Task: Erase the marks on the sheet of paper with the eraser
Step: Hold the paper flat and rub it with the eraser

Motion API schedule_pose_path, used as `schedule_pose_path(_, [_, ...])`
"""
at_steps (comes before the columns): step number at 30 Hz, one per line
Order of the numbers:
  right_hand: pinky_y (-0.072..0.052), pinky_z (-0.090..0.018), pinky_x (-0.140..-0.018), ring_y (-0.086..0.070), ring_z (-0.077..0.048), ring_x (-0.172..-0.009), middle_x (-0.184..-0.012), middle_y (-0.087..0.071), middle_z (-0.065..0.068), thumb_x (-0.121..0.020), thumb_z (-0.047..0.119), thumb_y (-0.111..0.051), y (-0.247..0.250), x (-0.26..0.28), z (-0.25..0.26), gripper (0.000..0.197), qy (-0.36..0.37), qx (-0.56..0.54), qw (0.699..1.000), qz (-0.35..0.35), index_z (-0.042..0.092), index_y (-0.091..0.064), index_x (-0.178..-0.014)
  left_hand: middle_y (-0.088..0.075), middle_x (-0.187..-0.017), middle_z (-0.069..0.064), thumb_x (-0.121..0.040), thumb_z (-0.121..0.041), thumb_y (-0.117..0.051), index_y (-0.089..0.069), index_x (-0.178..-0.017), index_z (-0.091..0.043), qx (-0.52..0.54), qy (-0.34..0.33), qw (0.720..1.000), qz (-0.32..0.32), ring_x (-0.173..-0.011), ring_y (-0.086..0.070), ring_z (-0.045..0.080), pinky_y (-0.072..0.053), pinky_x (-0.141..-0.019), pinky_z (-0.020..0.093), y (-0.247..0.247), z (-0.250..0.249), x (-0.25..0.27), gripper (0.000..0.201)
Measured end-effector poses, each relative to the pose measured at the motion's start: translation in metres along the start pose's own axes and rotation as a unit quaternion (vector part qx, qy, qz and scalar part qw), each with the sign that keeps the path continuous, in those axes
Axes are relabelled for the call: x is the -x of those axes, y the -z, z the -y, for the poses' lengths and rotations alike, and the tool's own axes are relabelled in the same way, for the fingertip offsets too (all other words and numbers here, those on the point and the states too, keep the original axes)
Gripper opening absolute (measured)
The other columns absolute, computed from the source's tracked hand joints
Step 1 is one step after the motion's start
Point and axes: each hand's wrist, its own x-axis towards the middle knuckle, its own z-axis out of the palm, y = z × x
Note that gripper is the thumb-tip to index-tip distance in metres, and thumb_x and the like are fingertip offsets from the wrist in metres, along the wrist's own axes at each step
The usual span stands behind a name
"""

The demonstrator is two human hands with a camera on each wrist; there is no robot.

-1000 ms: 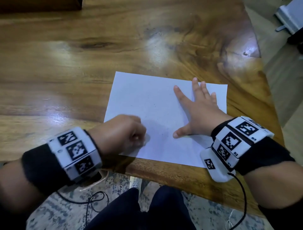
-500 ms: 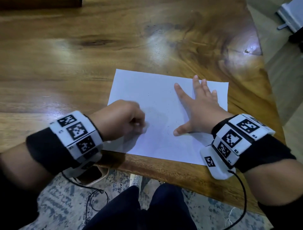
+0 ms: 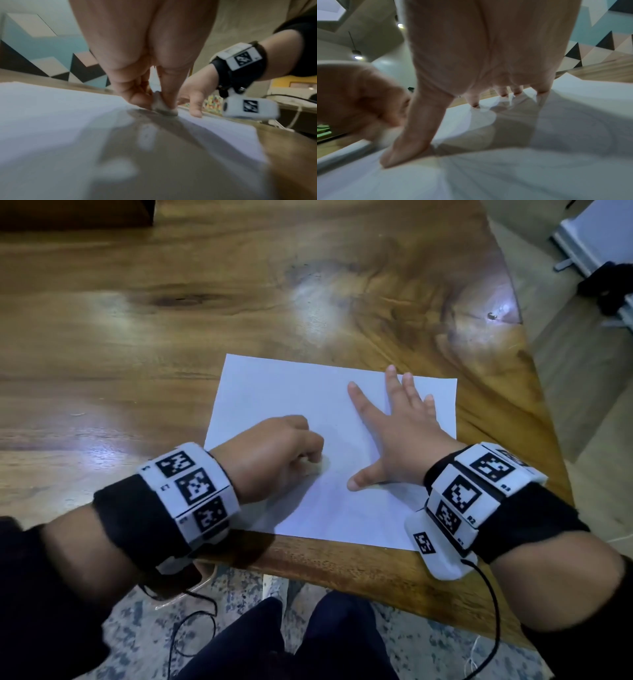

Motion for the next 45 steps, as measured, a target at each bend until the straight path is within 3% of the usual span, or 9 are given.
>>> schedule_pose_path(5, [0.009, -0.054, -0.113, 0.033, -0.034, -0.137, -0.147, 0.04, -0.015, -0.055, 0.068, -0.075, -0.002, -0.001, -0.001, 0.135, -0.003, 0.002, 1.0, -0.006, 0.039, 0.024, -0.143, -0.05, -0.078, -0.005, -0.072, -0.023, -0.056, -0.069, -0.075, -0.016, 0.039, -0.01, 0.989, 0.142, -0.073, -0.051, 0.008, -0.032, -0.062, 0.004, 0.005, 0.004, 0.027, 0.015])
schedule_pose_path(10, [0.008, -0.055, -0.113, 0.033, -0.035, -0.137, -0.147, 0.04, -0.016, -0.056, 0.067, -0.075, 0.0, -0.001, 0.0, 0.135, 0.0, 0.0, 1.0, -0.005, 0.038, 0.023, -0.144, -0.048, -0.081, 0.002, -0.08, -0.02, -0.058, -0.063, -0.085, -0.013, -0.017, -0.001, 0.999, 0.034, -0.076, -0.051, 0.022, -0.032, -0.066, 0.024, 0.005, -0.013, -0.025, 0.011])
schedule_pose_path(14, [0.01, -0.054, -0.113, 0.034, -0.034, -0.137, -0.147, 0.04, -0.016, -0.056, 0.066, -0.075, -0.001, 0.0, -0.001, 0.135, 0.004, -0.009, 1.0, -0.007, 0.038, 0.022, -0.145, -0.05, -0.074, -0.002, -0.081, -0.014, -0.053, -0.058, -0.083, -0.005, -0.054, -0.048, 0.994, 0.085, -0.073, -0.047, 0.019, -0.043, -0.075, 0.03, -0.011, -0.006, -0.007, 0.011])
schedule_pose_path(19, [0.01, -0.055, -0.112, 0.033, -0.034, -0.137, -0.147, 0.04, -0.015, -0.055, 0.067, -0.075, -0.002, -0.001, -0.002, 0.136, 0.004, -0.004, 1.0, -0.007, 0.038, 0.023, -0.144, -0.052, -0.077, -0.002, -0.077, -0.021, -0.056, -0.067, -0.074, -0.014, 0.005, -0.067, 0.99, 0.12, -0.069, -0.051, 0.013, -0.031, -0.061, 0.008, -0.006, -0.006, 0.011, 0.014])
schedule_pose_path(23, [0.01, -0.055, -0.112, 0.034, -0.034, -0.137, -0.146, 0.041, -0.015, -0.056, 0.067, -0.075, -0.002, -0.001, -0.002, 0.135, 0.004, -0.005, 1.0, -0.004, 0.038, 0.024, -0.144, -0.053, -0.078, 0.007, -0.077, -0.02, -0.058, -0.062, -0.075, -0.013, -0.024, -0.032, 0.999, 0.016, -0.071, -0.054, 0.027, -0.035, -0.064, 0.025, 0.003, -0.013, -0.018, 0.009])
schedule_pose_path(28, [0.009, -0.055, -0.113, 0.034, -0.034, -0.137, -0.146, 0.041, -0.015, -0.056, 0.068, -0.074, -0.001, -0.002, -0.002, 0.136, 0.002, 0.004, 1.0, -0.001, 0.038, 0.025, -0.143, -0.047, -0.073, -0.005, -0.077, -0.026, -0.056, -0.067, -0.07, -0.015, 0.042, -0.049, 0.988, 0.138, -0.063, -0.052, 0.014, -0.034, -0.058, 0.013, -0.008, -0.014, 0.022, 0.017])
schedule_pose_path(36, [0.009, -0.055, -0.114, 0.034, -0.034, -0.137, -0.146, 0.041, -0.016, -0.057, 0.068, -0.073, -0.001, 0.0, -0.001, 0.134, 0.001, 0.004, 1.0, -0.001, 0.038, 0.025, -0.144, -0.046, -0.072, 0.001, -0.077, -0.018, -0.058, -0.059, -0.068, -0.01, -0.005, -0.024, 0.999, 0.04, -0.066, -0.054, 0.027, -0.033, -0.06, 0.025, -0.017, -0.013, -0.009, 0.013])
schedule_pose_path(41, [0.011, -0.054, -0.113, 0.035, -0.033, -0.137, -0.146, 0.042, -0.015, -0.056, 0.067, -0.074, 0.0, 0.001, -0.001, 0.135, 0.005, -0.005, 1.0, -0.003, 0.038, 0.025, -0.143, -0.05, -0.079, -0.003, -0.077, -0.011, -0.061, -0.065, -0.084, -0.008, 0.056, -0.014, 0.993, 0.1, -0.07, -0.053, 0.015, -0.036, -0.067, 0.02, -0.028, -0.01, 0.017, 0.009])
schedule_pose_path(45, [0.011, -0.051, -0.115, 0.035, -0.03, -0.137, -0.147, 0.041, -0.014, -0.054, 0.067, -0.076, -0.002, 0.002, -0.004, 0.139, 0.013, -0.025, 0.999, -0.017, 0.034, 0.024, -0.144, -0.052, -0.086, -0.002, -0.078, -0.03, -0.061, -0.065, -0.1, -0.019, 0.073, 0.011, 0.997, 0.028, -0.084, -0.056, 0.017, -0.036, -0.071, 0.019, -0.015, -0.003, 0.011, 0.025])
